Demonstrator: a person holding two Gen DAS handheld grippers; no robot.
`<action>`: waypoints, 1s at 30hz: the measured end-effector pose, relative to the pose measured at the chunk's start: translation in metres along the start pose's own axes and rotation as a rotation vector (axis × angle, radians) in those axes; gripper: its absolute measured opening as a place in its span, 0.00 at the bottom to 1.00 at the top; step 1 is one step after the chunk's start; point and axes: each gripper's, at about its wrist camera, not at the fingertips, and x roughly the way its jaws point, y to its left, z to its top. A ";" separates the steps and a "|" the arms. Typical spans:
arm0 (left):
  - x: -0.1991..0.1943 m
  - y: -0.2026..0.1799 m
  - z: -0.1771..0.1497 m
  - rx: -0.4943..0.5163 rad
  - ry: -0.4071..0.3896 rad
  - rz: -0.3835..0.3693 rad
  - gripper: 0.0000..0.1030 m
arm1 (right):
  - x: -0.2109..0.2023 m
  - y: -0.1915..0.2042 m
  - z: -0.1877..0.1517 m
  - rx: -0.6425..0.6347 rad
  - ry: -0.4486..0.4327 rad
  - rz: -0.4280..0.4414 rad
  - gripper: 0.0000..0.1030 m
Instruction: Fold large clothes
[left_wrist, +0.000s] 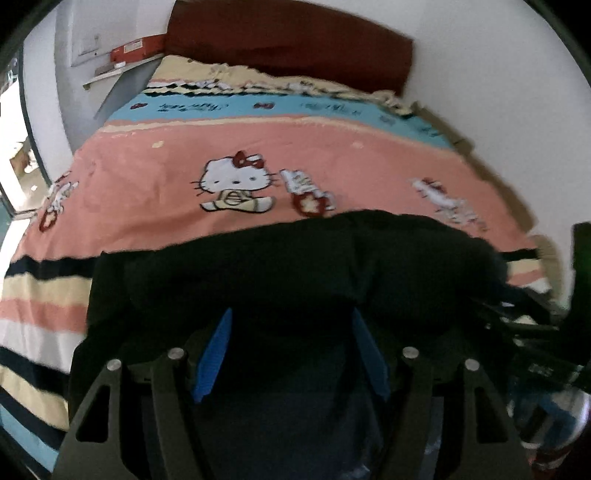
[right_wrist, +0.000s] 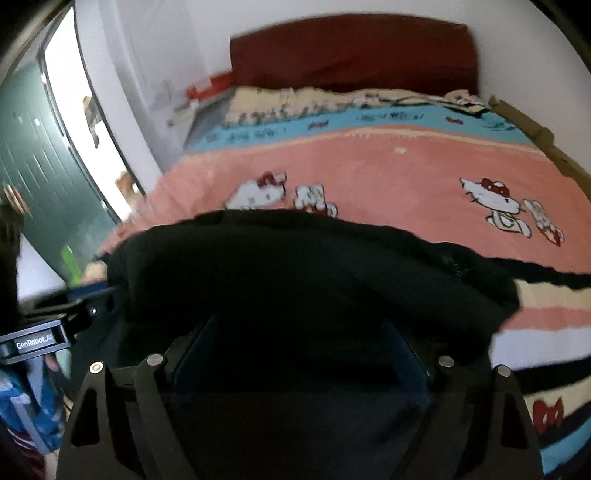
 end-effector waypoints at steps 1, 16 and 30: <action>0.014 0.002 0.006 -0.003 0.025 0.014 0.63 | 0.010 -0.005 0.004 0.006 0.018 -0.002 0.84; 0.102 0.016 0.015 0.000 0.133 0.084 0.69 | 0.094 -0.032 -0.002 0.070 0.118 0.003 0.90; 0.068 0.099 0.013 -0.154 0.133 0.041 0.69 | 0.068 -0.077 0.000 0.153 0.108 0.049 0.91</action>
